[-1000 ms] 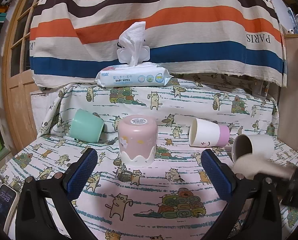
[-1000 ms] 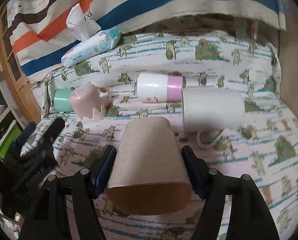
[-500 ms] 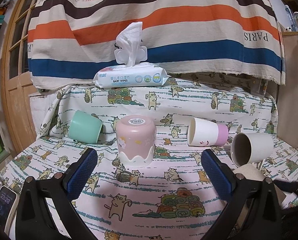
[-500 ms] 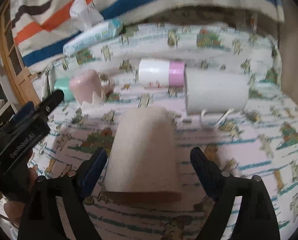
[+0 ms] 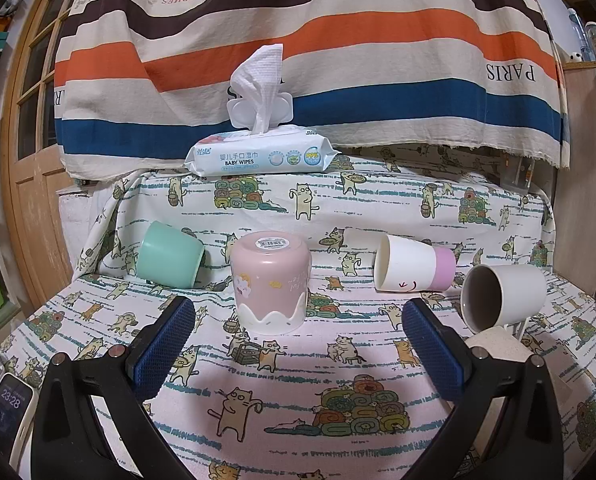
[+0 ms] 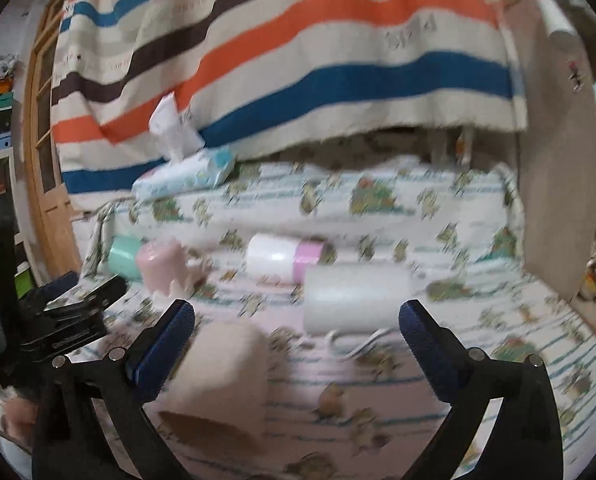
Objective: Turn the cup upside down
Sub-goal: 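Close the left tool on the beige cup while the right tool releases it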
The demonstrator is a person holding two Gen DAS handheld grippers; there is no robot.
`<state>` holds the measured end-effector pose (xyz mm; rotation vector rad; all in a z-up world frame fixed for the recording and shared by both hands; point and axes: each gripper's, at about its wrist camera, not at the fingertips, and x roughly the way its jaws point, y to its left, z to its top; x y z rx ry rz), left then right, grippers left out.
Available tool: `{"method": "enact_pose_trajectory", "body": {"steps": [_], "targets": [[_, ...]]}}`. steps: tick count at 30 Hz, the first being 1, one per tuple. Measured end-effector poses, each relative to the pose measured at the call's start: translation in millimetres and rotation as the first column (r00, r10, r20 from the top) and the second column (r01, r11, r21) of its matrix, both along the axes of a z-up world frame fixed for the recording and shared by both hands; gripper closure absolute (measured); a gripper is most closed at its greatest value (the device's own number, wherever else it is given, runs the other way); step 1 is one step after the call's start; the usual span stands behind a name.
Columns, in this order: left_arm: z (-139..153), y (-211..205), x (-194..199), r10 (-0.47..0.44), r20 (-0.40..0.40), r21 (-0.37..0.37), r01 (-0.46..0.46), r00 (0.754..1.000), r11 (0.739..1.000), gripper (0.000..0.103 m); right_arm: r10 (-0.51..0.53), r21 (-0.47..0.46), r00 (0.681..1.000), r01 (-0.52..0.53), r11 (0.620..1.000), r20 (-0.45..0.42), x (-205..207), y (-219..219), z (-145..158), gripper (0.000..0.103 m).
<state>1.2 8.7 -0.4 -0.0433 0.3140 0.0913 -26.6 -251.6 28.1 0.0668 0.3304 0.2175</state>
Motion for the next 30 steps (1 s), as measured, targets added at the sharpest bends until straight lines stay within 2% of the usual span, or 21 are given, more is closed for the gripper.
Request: {"method": "enact_pose_trajectory", "body": {"steps": [4, 9, 15, 21, 26, 30], "targets": [[0, 0, 0, 0.000, -0.001, 0.000, 0.000, 1.000, 1.000, 0.000, -0.110, -0.072, 0.993, 0.114, 0.991, 0.050, 4, -16, -4, 0.000], [0, 0, 0, 0.000, -0.001, 0.001, 0.000, 1.000, 1.000, 0.000, -0.112, -0.064, 0.991, 0.117, 0.991, 0.079, 6, -35, -10, 0.000], [0, 0, 0, 0.000, -0.002, 0.000, 0.000, 1.000, 1.000, 0.000, -0.110, -0.038, 0.992, 0.112, 0.993, 0.056, 10, -49, -13, 0.000], [-4, 0, 3, -0.012, -0.015, -0.006, 0.012, 1.000, 1.000, 0.000, -0.145, -0.097, 0.989, 0.148, 0.984, 0.037, 15, -40, -15, 0.000], [3, -1, -17, -0.005, 0.048, -0.022, 0.006, 0.999, 1.000, 0.000, -0.136, -0.092, 0.990, 0.140, 0.986, 0.044, 14, -41, -15, 0.000], [23, -13, -17, -0.100, -0.032, -0.075, 0.097, 0.994, 0.992, 0.000, -0.147, -0.087, 0.988, 0.151, 0.985, 0.049, 12, -43, -15, 0.000]]}}
